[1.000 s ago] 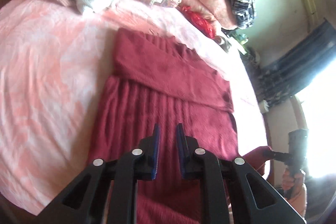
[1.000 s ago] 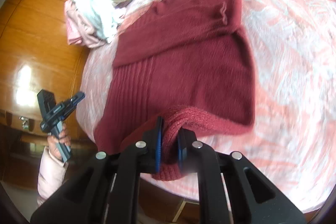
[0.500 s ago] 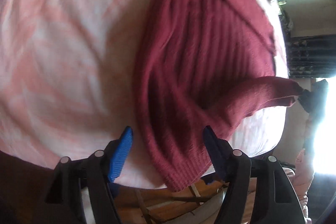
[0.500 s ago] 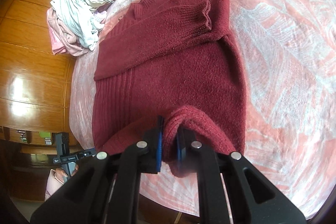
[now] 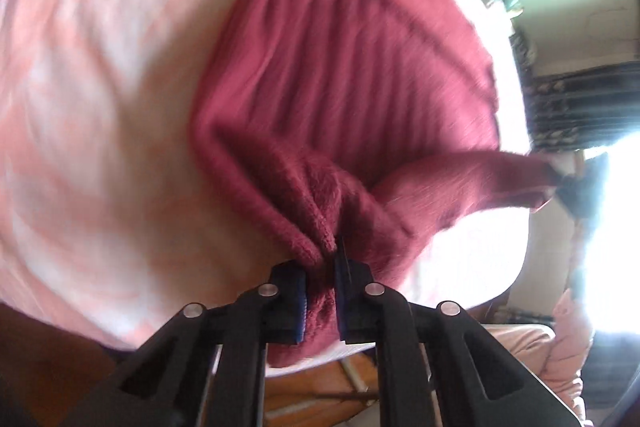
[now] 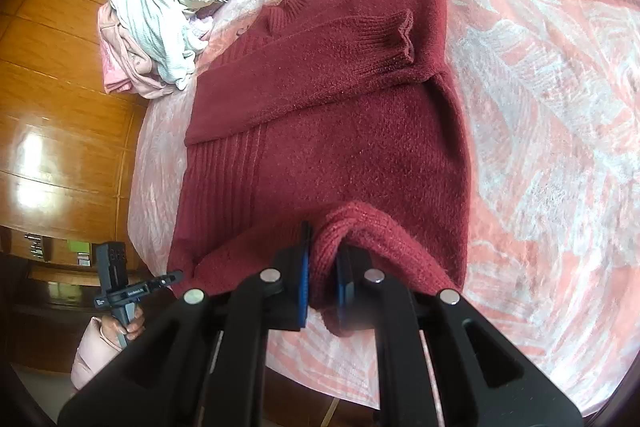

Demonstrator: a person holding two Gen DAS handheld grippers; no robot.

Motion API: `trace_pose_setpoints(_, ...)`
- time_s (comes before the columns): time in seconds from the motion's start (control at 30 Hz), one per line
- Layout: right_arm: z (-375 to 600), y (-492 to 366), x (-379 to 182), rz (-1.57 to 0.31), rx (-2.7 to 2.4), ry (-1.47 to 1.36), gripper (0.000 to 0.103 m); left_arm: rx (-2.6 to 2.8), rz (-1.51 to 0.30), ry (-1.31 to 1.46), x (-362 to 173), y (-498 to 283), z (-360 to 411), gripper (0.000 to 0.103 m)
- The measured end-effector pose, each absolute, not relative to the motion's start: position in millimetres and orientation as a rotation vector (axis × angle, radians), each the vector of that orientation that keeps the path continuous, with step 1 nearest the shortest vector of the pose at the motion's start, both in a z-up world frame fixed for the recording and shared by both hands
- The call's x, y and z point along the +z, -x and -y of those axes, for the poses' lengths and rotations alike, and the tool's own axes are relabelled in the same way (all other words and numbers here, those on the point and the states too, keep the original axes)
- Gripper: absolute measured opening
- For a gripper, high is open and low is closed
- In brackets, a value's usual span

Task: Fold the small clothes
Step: 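Grasp the hem with the left tool while the right tool grasps the hem too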

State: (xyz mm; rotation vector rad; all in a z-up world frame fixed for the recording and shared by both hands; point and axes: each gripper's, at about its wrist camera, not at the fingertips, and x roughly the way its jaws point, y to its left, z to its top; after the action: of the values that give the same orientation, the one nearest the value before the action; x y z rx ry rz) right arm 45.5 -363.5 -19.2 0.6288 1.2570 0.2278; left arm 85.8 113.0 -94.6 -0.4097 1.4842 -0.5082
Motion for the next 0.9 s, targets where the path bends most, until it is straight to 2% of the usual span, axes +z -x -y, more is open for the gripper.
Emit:
trace_pose_setpoints(0.23, 368.6, -62.8, -3.3, -1.216, 0.217, -0.625, 0.008, -0.512, -1.227, 0.544, -24.6, -146.1, -116.5, 0.010)
trace_pose_setpoints(0.33, 377.1, -75.3, 3.5, -1.190, 0.196, -0.651, 0.008, -0.500, -1.155, 0.566, -10.6, -176.0, -109.4, 0.010)
trace_pose_setpoints(0.47, 395.5, -100.2, 3.7, -1.167, 0.134, -0.677, 0.008, -0.436, -1.109, 0.566, -14.3, -218.4, -98.9, 0.009)
trace_pose_setpoints(0.6, 419.0, -129.9, -19.0, -1.186, 0.051, -0.712, 0.008, -0.359, -1.091, 0.561, -38.6, -254.4, -103.2, 0.009)
trace_pose_setpoints(0.67, 427.1, -141.4, -38.4, -1.225, 0.020, -0.721, 0.014, -0.327, -1.126, 0.561, -64.6, -273.7, -100.2, 0.009)
trace_pose_setpoints(0.7, 431.3, -146.0, -47.9, -1.238, -0.011, -0.710, 0.016, -0.312, -1.161, 0.566, -77.2, -280.4, -99.8, 0.011)
trace_pose_setpoints(0.77, 437.9, -150.8, -60.7, -1.261, -0.047, -0.688, 0.018, -0.284, -1.239, 0.635, -100.6, -293.3, -105.8, 0.026)
trace_pose_setpoints(0.8, 442.5, -151.3, -65.7, -1.269, -0.055, -0.697, 0.026, -0.287, -1.261, 0.692, -107.7, -296.7, -111.3, 0.028)
trace_pose_setpoints(0.83, 446.8, -149.9, -67.3, -1.264, -0.071, -0.697, 0.029, -0.297, -1.280, 0.756, -112.7, -300.0, -117.8, 0.033)
trace_pose_setpoints(0.9, 450.7, -148.5, -63.4, -1.256, -0.099, -0.630, 0.030, -0.318, -1.296, 0.798, -111.2, -302.8, -124.7, 0.036)
